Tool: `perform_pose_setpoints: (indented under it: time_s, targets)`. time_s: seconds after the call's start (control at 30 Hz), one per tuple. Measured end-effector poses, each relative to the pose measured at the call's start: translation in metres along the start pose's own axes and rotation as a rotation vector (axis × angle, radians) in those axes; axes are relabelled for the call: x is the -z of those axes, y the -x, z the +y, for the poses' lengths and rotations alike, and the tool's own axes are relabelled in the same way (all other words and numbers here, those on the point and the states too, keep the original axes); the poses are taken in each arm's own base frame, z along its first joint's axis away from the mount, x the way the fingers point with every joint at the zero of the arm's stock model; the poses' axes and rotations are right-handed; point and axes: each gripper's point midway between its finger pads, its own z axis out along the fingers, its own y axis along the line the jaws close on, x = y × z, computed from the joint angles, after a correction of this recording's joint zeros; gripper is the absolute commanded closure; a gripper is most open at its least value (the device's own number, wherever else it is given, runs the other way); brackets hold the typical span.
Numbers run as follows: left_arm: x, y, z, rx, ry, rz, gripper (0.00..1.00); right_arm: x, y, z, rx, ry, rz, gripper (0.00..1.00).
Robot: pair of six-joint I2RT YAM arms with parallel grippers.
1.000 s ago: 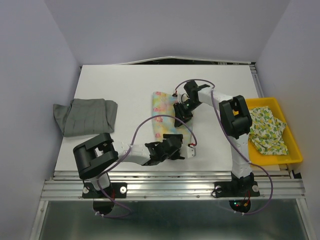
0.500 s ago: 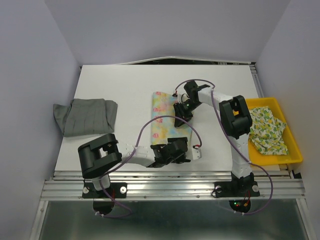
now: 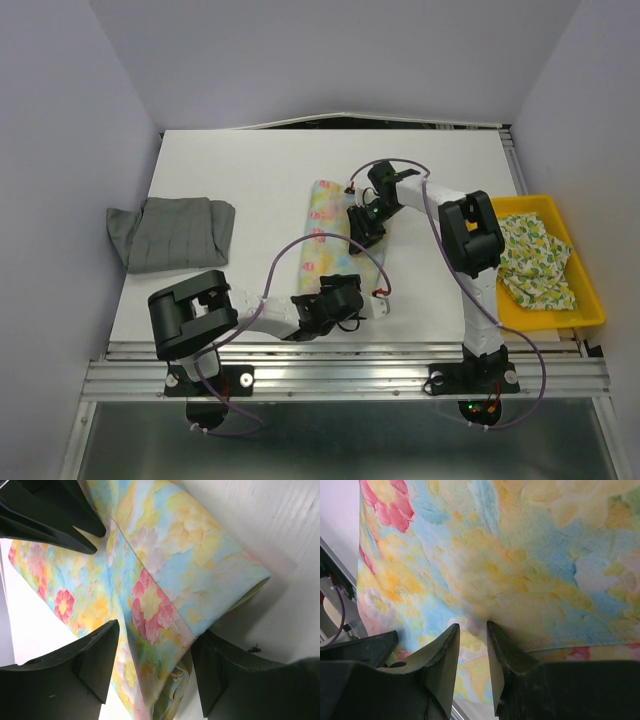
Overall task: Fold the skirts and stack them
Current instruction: Fold the skirt
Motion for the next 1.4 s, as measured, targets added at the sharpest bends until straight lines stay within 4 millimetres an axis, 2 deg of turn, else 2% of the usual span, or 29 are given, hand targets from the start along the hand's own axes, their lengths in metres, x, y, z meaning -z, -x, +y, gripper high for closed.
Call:
perform_pose_setpoints:
  time_s: [0.23,0.37,0.5,0.53,0.67,0.87,1.03,1.07,1.1,1.23,1.27,1.33,1.37,1.4]
  targets:
    - [0.009,-0.011,0.001,-0.021,0.004,-0.002,0.25,-0.002,-0.001,-0.001,-0.001,0.000,0.005,0.64]
    - [0.010,-0.012,0.002,-0.028,0.012,-0.006,0.28,-0.002,-0.001,-0.001,-0.002,0.000,0.006,0.64]
    - [0.009,-0.012,0.001,-0.031,0.012,-0.011,0.38,-0.002,-0.001,-0.001,-0.002,0.000,0.007,0.64]
    - [0.009,-0.012,0.000,-0.036,0.009,-0.009,0.45,-0.002,-0.001,-0.002,-0.004,0.000,0.008,0.64]
    - [0.008,-0.018,-0.004,-0.054,-0.011,0.009,0.60,-0.002,-0.001,-0.002,-0.002,0.001,0.011,0.64]
    - [0.009,-0.024,-0.007,-0.067,-0.036,0.028,0.67,-0.002,-0.002,-0.002,0.002,0.001,0.011,0.64]
    - [0.012,-0.026,-0.011,-0.074,-0.080,0.033,0.90,0.000,-0.002,0.002,0.002,0.006,0.013,0.60]
    - [0.013,-0.026,-0.013,-0.076,-0.097,0.035,0.98,0.000,-0.003,0.003,0.000,0.012,0.017,0.60]
    - [0.013,-0.024,-0.014,-0.077,-0.113,0.035,1.00,0.000,-0.004,0.005,0.000,0.016,0.021,0.59]
    - [0.017,-0.016,-0.018,-0.071,-0.176,0.032,1.00,0.001,-0.003,0.008,0.007,0.014,0.030,0.58]
    - [0.018,-0.014,-0.018,-0.070,-0.188,0.028,0.95,0.001,-0.004,0.009,0.006,0.014,0.037,0.58]
    - [0.019,-0.013,-0.021,-0.068,-0.208,0.028,0.75,0.001,-0.005,0.010,0.002,0.013,0.046,0.58]
    - [0.020,-0.013,-0.021,-0.068,-0.213,0.031,0.38,0.001,-0.006,0.010,0.000,0.014,0.050,0.58]
    - [0.020,-0.014,-0.022,-0.067,-0.215,0.034,0.32,0.001,-0.006,0.011,-0.001,0.014,0.055,0.58]
